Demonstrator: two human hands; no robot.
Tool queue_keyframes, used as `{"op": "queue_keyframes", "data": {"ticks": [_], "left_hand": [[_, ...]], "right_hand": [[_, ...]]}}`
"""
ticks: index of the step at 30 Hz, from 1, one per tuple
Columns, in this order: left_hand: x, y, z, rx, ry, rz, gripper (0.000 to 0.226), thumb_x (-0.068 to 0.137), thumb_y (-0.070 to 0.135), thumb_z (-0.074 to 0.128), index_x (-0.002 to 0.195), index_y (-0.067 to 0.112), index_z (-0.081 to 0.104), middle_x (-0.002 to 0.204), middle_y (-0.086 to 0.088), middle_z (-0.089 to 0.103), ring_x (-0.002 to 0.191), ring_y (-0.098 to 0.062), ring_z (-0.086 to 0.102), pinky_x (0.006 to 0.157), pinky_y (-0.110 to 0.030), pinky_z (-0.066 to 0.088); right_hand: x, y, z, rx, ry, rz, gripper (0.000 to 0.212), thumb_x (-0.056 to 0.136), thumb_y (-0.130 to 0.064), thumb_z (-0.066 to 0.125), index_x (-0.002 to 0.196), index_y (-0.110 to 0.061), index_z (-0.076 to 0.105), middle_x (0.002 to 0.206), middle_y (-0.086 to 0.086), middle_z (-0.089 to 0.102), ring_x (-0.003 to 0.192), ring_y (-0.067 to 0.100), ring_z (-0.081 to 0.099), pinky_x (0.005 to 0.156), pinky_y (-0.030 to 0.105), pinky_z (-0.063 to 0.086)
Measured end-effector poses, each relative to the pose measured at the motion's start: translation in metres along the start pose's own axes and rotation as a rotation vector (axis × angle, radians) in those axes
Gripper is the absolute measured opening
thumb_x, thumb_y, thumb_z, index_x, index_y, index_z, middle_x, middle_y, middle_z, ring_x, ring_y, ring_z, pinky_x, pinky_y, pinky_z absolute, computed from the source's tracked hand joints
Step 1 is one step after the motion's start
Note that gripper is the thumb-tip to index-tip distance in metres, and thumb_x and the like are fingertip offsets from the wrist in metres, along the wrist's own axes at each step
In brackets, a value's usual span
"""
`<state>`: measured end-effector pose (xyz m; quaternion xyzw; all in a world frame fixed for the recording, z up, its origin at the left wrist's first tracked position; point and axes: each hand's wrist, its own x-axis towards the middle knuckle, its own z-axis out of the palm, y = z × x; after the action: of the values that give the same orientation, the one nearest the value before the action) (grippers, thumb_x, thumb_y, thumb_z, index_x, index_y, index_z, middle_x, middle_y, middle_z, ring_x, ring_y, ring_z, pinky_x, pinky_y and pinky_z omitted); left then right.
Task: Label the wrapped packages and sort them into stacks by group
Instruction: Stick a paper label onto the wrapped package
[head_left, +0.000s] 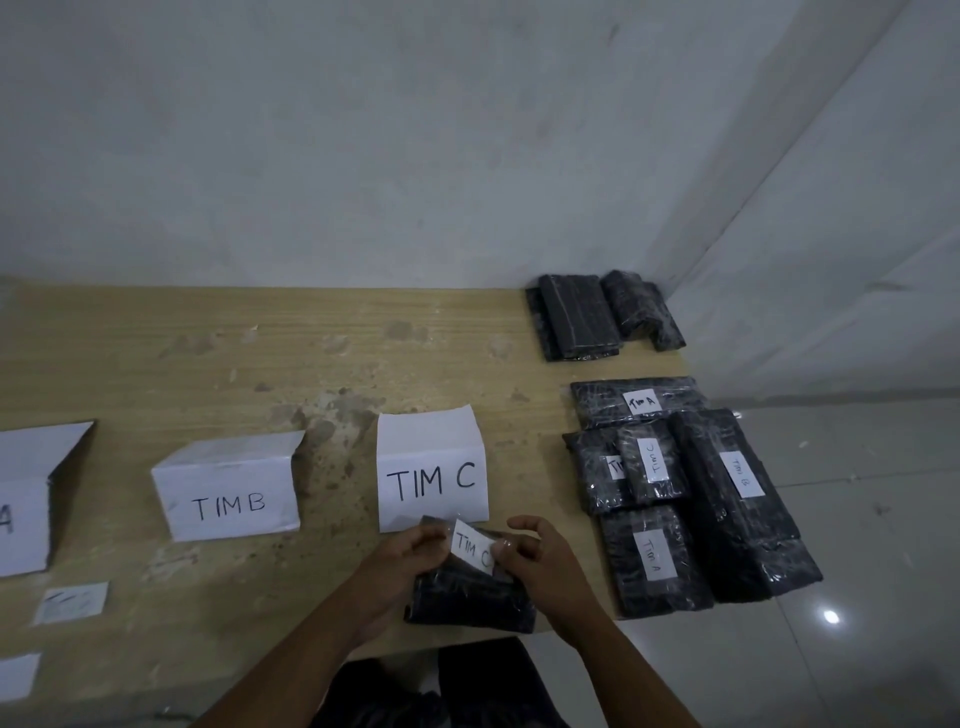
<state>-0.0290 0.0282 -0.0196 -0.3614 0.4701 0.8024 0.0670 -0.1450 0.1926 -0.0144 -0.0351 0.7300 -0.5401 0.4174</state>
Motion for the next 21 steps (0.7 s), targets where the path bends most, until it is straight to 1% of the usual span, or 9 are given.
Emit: {"op": "queue_keyframes", "data": {"ticks": [3,5,7,9,10,13,16,19,21], "left_hand": [[0.003,-0.004,0.001,-0.053,0.034,0.039,0.021,0.090,0.003,0.058,0.108,0.010,0.065,0.108,-0.007,0.071,0.099,-0.017,0.067,0.071,-0.019,0.054],[0.007,-0.007,0.005,-0.117,0.133,0.095,0.023,0.089,0.005,0.061,0.111,0.012,0.065,0.116,-0.011,0.068,0.103,-0.020,0.065,0.077,-0.023,0.056],[0.010,-0.006,0.008,-0.193,0.227,0.136,0.026,0.089,0.009,0.063,0.114,0.015,0.064,0.118,-0.009,0.066,0.107,-0.023,0.065,0.087,-0.033,0.056],[0.011,-0.002,0.007,-0.203,0.273,0.145,0.031,0.087,0.018,0.068,0.117,0.020,0.064,0.121,-0.005,0.064,0.110,-0.025,0.063,0.094,-0.041,0.053],[0.010,0.002,0.004,-0.130,0.285,0.154,0.030,0.084,0.023,0.069,0.114,0.024,0.066,0.123,-0.002,0.063,0.111,-0.023,0.062,0.096,-0.040,0.051],[0.005,0.010,0.003,0.033,0.214,0.161,0.017,0.092,0.016,0.060,0.100,0.024,0.073,0.116,-0.002,0.068,0.109,-0.017,0.062,0.090,-0.028,0.047],[0.001,0.013,0.008,0.081,0.162,0.097,0.026,0.095,0.023,0.055,0.085,0.026,0.079,0.104,0.001,0.074,0.107,-0.018,0.064,0.098,-0.034,0.045],[-0.001,0.010,0.007,0.098,0.111,0.068,0.024,0.093,0.032,0.056,0.096,0.021,0.077,0.108,0.003,0.073,0.109,-0.014,0.063,0.100,-0.031,0.044],[-0.001,0.010,0.008,0.104,0.067,0.067,0.024,0.094,0.032,0.055,0.098,0.021,0.077,0.110,0.004,0.072,0.110,-0.011,0.062,0.101,-0.030,0.042]], "right_hand": [[-0.001,0.000,0.000,0.043,0.006,-0.002,0.030,0.087,-0.013,0.068,0.112,-0.014,0.052,0.095,0.008,0.075,0.087,0.023,0.072,0.075,0.039,0.059],[-0.002,0.000,0.002,0.070,0.023,-0.010,0.029,0.088,-0.012,0.067,0.113,-0.012,0.052,0.093,0.009,0.075,0.085,0.024,0.071,0.077,0.041,0.058],[-0.001,0.003,0.001,0.093,0.073,-0.025,0.029,0.089,-0.007,0.065,0.115,-0.007,0.052,0.090,0.012,0.073,0.081,0.021,0.069,0.076,0.040,0.056],[-0.002,0.002,-0.005,0.133,0.116,-0.025,0.029,0.089,-0.004,0.064,0.115,-0.005,0.053,0.086,0.010,0.072,0.077,0.016,0.068,0.068,0.033,0.056],[-0.002,0.002,-0.008,0.160,0.115,-0.027,0.028,0.089,-0.004,0.064,0.115,-0.006,0.053,0.084,0.008,0.072,0.074,0.014,0.067,0.064,0.029,0.054],[-0.003,-0.001,-0.014,0.201,0.068,-0.051,0.027,0.088,-0.001,0.063,0.113,-0.008,0.054,0.080,0.008,0.071,0.068,0.013,0.064,0.060,0.023,0.053],[0.000,0.000,-0.007,0.218,0.028,-0.038,0.027,0.087,0.002,0.062,0.112,-0.006,0.054,0.083,0.009,0.073,0.069,0.014,0.066,0.059,0.024,0.053],[0.001,0.000,-0.003,0.218,0.029,-0.020,0.027,0.087,0.001,0.063,0.112,-0.004,0.053,0.090,0.013,0.074,0.074,0.018,0.069,0.061,0.027,0.054],[0.003,-0.002,-0.005,0.217,0.031,-0.009,0.026,0.087,0.000,0.063,0.111,-0.005,0.054,0.090,0.012,0.075,0.075,0.019,0.069,0.060,0.027,0.054]]}}
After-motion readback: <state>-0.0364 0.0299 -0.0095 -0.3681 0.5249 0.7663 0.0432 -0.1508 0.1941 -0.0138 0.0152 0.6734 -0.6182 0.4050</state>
